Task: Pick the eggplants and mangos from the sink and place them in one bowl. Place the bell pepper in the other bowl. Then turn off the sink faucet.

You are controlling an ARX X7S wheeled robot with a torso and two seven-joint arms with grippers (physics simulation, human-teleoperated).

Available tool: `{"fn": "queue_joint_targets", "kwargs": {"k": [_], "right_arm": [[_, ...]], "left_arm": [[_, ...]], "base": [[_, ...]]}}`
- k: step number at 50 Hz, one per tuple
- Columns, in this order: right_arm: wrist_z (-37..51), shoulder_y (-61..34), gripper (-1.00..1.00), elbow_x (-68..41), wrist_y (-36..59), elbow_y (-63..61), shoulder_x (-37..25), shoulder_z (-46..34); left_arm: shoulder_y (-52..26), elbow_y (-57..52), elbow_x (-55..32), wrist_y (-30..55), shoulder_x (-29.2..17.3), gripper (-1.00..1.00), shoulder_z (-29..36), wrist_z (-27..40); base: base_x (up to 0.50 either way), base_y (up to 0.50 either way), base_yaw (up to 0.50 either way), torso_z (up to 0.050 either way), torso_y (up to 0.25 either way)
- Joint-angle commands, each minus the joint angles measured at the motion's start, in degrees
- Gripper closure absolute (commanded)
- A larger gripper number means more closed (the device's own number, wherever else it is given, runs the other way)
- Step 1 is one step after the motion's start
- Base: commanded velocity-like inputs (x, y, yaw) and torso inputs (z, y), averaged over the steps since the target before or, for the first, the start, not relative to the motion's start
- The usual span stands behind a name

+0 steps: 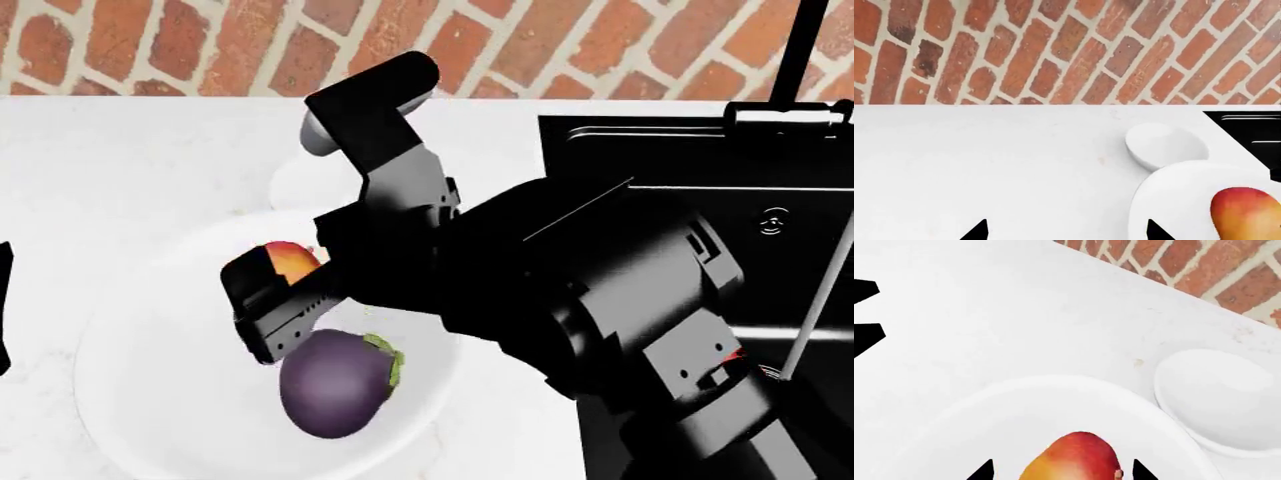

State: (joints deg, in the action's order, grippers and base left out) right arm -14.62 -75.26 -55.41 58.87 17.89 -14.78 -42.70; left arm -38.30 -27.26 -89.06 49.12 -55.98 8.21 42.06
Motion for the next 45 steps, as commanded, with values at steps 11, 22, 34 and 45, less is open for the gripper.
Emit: {"fn": "queue_joint_targets", "kwargs": {"k": [11, 22, 34, 45], "right_arm": [[3.54, -1.55, -1.00, -1.83, -0.93, -6.36, -3.15, 4.73], [15.11, 5.96, -1.00, -5.02, -4.33, -15.73, -11.41, 15.21], [30.08, 24.75, -1.00, -14.00, -6.52, -35.54, -27.58, 31.62], [34.21, 34.34, -1.00, -15.87, -9.72, -40.84, -31.54, 38.03]], "left_arm": [[-3.89, 0.68, 0.05, 0.32, 1.59, -1.00, 0.69, 1.23], [-5.47, 0.50, 0.95, 0.51, 2.70, -1.00, 1.67, 1.56], [-8.16, 0.92, 2.24, 1.38, 4.82, -1.00, 3.88, 1.24], [-7.27, -0.06, 2.91, 0.82, 4.69, -1.00, 3.78, 1.69]], "base": [[0.00, 0.00, 0.00, 0.000, 0.000], [0.00, 0.00, 0.00, 0.000, 0.000], [0.00, 0.00, 0.00, 0.000, 0.000], [0.00, 0.00, 0.00, 0.000, 0.000]]}}
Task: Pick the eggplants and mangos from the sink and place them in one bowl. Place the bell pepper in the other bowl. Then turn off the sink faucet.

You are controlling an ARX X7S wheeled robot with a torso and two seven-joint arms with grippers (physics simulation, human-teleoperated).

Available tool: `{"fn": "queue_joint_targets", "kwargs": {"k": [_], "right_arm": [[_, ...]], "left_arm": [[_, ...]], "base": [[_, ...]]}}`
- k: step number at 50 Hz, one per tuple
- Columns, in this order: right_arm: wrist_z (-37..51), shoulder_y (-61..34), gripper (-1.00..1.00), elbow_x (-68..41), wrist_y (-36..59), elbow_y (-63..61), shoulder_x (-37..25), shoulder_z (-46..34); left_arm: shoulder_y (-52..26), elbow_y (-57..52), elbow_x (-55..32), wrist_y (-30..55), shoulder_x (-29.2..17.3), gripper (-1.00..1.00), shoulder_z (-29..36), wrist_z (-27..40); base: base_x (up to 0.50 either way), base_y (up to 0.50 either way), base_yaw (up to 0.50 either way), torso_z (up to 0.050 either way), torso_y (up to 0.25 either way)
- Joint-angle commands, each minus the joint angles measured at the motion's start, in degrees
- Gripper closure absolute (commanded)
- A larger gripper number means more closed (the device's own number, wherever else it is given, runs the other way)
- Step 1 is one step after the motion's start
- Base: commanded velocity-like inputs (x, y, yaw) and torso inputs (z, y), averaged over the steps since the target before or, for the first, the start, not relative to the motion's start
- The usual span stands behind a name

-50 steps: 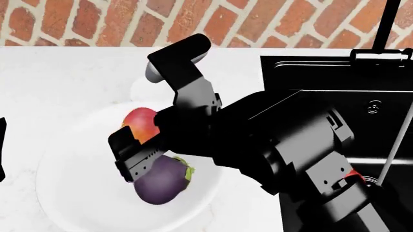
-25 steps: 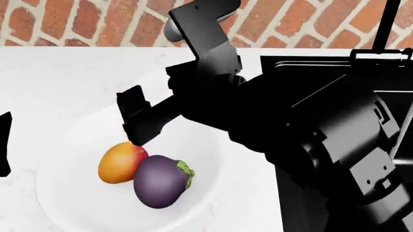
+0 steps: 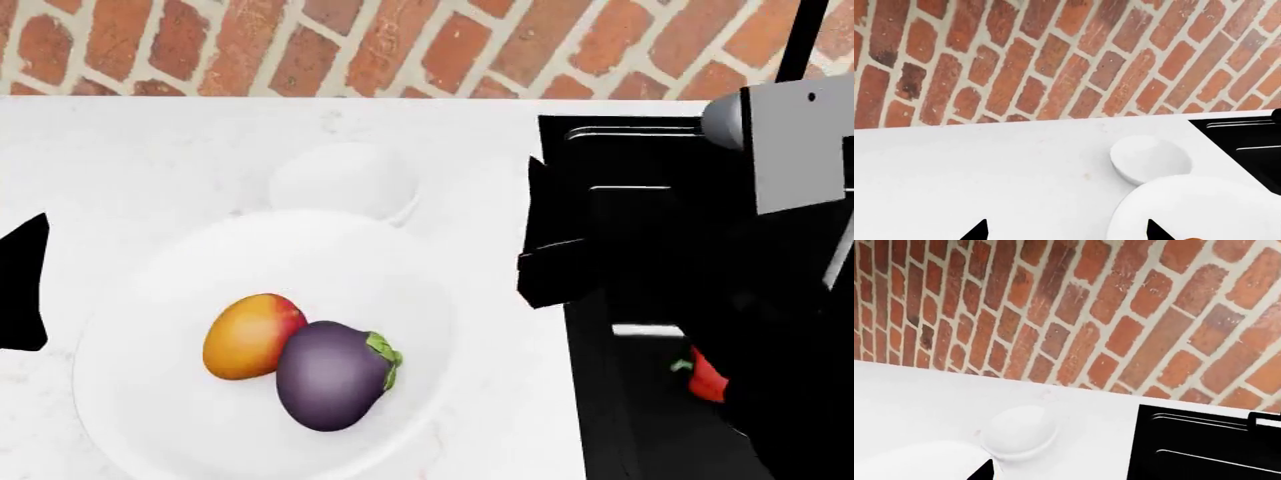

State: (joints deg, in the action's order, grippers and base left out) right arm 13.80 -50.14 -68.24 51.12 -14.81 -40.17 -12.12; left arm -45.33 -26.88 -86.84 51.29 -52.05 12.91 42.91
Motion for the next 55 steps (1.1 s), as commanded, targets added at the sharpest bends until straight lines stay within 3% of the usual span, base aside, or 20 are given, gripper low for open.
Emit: {"fn": "queue_joint_targets", "kwargs": {"k": [1, 18, 55], "right_arm": [[6.25, 9.12, -1.00, -3.44, -1.47, -8.30, -6.52, 7.51], [7.98, 13.98, -1.00, -5.13, -2.84, -10.46, -8.23, 10.99], [7.95, 18.71, -1.00, -4.33, -5.10, -11.67, -9.19, 13.07]], "left_arm": [[-0.12, -0.56, 0.56, -1.42, 0.56, -1.00, -1.11, 0.80], [-2.97, -0.49, -0.03, 0.09, 1.19, -1.00, 0.31, 1.94], [-2.29, -0.69, 1.20, -0.75, 2.98, -1.00, 1.79, 1.00]], "base": [[-0.01, 0.00, 0.00, 0.000, 0.000], [-0.17, -0.05, 0.00, 0.000, 0.000], [0.00, -0.50, 0.00, 0.000, 0.000]]}}
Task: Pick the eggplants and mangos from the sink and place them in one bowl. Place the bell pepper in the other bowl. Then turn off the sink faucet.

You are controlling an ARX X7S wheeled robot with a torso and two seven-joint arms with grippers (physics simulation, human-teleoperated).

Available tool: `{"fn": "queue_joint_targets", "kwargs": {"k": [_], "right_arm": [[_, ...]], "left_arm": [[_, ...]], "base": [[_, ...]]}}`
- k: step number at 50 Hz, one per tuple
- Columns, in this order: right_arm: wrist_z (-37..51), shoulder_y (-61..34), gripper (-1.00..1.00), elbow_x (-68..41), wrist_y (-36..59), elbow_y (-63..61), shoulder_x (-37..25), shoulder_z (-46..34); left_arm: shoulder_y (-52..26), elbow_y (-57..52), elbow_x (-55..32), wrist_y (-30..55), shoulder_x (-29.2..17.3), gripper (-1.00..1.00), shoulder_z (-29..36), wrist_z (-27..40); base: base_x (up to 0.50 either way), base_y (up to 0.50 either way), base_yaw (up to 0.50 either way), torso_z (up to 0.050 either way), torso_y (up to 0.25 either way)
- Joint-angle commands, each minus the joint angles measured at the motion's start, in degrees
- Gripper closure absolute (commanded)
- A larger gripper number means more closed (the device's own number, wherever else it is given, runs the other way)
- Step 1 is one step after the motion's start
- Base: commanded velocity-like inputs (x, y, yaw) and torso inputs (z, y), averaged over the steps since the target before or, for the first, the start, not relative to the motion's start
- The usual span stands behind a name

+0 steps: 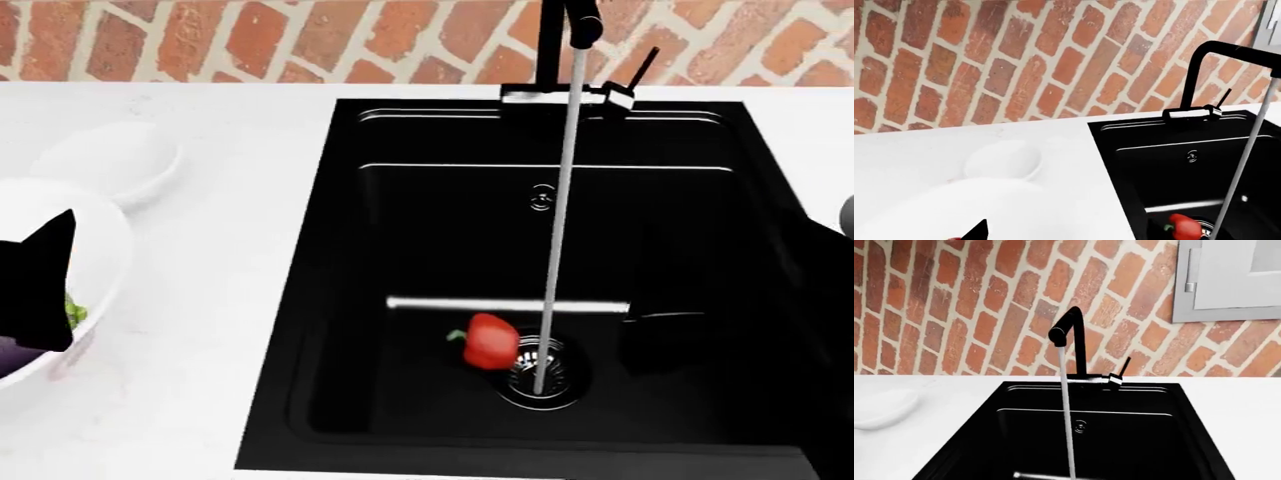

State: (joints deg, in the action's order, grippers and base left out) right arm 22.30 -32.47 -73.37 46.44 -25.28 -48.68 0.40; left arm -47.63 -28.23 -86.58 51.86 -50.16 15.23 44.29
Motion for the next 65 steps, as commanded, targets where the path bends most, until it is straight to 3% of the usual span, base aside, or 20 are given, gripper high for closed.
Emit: {"fn": "queue_joint_targets", "kwargs": {"k": [1, 29, 65], "right_arm": [[-0.62, 1.17, -1.00, 1.09, -0.53, -1.27, -0.60, 0.42], [0.49, 2.27, -1.00, 1.48, -1.60, -1.63, 0.11, 0.77], [1.15, 4.32, -1.00, 4.30, -2.86, -1.56, 0.36, 0.23]], "left_arm": [[-0.19, 0.80, 1.27, -1.27, 1.53, -1.00, -0.17, -0.33], [1.61, 2.12, 3.87, -3.00, 2.13, -1.00, 0.37, -3.26], [2.30, 3.12, 5.95, -4.47, 4.21, -1.00, 1.60, -3.59]], "base": [[0.01, -0.50, 0.00, 0.000, 0.000], [0.06, -0.49, 0.00, 0.000, 0.000], [0.06, 0.00, 0.00, 0.000, 0.000]]}}
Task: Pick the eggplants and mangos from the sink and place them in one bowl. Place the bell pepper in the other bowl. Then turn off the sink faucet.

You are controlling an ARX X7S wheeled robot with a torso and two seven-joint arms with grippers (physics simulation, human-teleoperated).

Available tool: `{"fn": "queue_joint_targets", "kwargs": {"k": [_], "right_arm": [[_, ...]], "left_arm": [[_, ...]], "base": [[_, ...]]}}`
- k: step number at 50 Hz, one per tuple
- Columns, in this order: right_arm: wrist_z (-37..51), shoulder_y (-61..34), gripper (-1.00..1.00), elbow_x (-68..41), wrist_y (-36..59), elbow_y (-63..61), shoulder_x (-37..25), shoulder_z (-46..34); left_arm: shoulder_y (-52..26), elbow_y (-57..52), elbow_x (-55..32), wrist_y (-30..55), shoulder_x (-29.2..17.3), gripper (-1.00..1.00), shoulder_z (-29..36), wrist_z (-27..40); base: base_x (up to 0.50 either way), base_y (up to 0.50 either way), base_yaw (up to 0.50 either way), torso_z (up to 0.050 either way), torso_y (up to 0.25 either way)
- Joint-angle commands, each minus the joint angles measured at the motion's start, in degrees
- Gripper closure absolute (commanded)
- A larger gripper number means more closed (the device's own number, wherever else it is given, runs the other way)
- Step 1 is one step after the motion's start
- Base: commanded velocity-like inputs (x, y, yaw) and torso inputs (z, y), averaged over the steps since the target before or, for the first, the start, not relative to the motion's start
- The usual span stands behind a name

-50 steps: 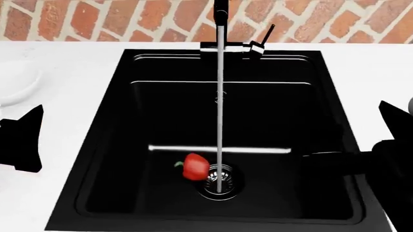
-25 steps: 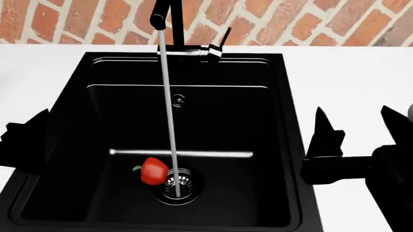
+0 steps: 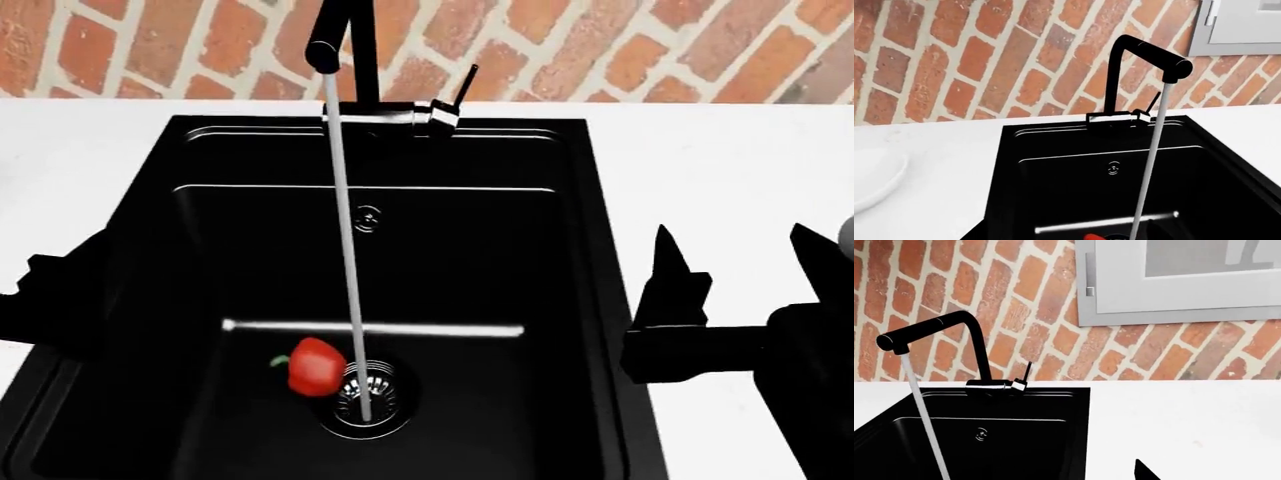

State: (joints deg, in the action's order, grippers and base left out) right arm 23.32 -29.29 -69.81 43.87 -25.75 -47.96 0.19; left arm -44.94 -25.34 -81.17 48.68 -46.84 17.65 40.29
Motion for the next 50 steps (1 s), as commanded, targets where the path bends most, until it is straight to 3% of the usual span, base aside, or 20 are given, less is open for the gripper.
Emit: {"fn": "queue_joint_targets", "kwargs": {"k": [1, 34, 50], "right_arm": [[0.02, 1.12, -1.00, 0.82, -0.34, -1.05, -0.33, 0.37], [-0.58, -0.39, -1.00, 2.12, -0.04, 0.27, 0.11, -1.61], [-0.14, 2.03, -1.00, 0.82, -0.47, -0.76, -0.70, -0.06]], "left_arm": [[-0.55, 0.35, 0.48, -1.36, 0.91, -1.00, -0.94, 0.46], [-0.73, 1.82, 2.09, -2.06, 1.31, -1.00, -0.26, -0.70], [-0.53, 1.78, 1.13, -2.03, 1.98, -1.00, 0.12, -0.61]], "base": [[0.37, 0.00, 0.00, 0.000, 0.000], [0.36, 0.00, 0.00, 0.000, 0.000], [0.02, 0.00, 0.00, 0.000, 0.001]]}}
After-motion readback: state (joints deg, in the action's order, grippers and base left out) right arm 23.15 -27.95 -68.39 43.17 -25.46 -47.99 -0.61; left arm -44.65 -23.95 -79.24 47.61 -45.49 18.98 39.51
